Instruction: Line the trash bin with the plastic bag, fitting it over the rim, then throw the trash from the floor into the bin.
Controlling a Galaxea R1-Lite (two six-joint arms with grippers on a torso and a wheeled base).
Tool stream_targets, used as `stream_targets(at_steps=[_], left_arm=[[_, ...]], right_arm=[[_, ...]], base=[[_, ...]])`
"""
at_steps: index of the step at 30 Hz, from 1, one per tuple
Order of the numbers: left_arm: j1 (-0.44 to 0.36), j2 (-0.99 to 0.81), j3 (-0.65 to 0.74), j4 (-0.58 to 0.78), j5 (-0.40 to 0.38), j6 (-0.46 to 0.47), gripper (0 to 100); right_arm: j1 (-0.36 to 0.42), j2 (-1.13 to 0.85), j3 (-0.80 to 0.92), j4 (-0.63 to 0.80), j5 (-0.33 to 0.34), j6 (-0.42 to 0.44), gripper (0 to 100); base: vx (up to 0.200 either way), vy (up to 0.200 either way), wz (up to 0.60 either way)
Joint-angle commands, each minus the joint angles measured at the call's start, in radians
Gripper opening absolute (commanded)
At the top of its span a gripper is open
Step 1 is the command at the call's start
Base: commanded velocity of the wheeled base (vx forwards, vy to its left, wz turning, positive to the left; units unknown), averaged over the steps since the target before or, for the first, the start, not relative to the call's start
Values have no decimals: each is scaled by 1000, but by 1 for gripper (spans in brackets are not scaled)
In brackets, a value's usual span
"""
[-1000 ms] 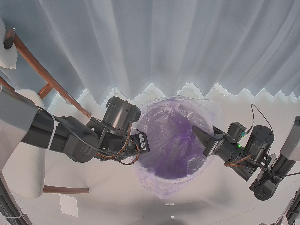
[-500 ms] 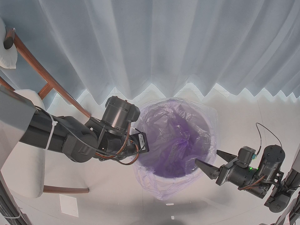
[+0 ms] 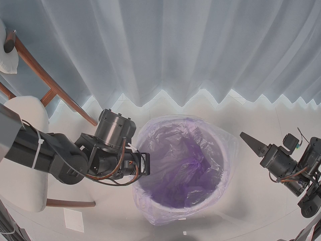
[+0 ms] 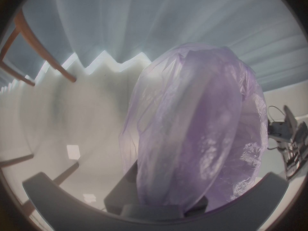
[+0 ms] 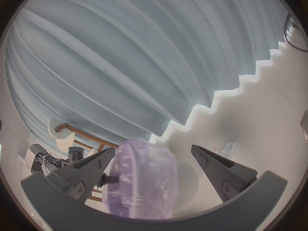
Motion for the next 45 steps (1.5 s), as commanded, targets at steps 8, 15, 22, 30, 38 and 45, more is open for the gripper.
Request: stream_targets(at_steps=[8,15,22,30,38,45], left_arm=[[18,-100,143,-137,-77,144,0],[18,-108,143,-139,-77,142,0],[20,-114,143,-137,-77,144,0],[18,-135,152,-139,-77,144,0],[11,-171,209,-156,-117,147,0],[11,-203,289,-289,-214,147,0]], right_arm=[[8,12,104,4,9,58,100],[33,16,97,4,11,62,100],[97,76,81,-6,14,52,100],[91,125,-11,-12,14,62,0],[82,153,-78,-10,9,60,0],[39,214,-106,-12,6,62,0]], base=[[0,0,0],[0,0,0],[0,0,0],[0,0,0],[0,0,0],[0,0,0]])
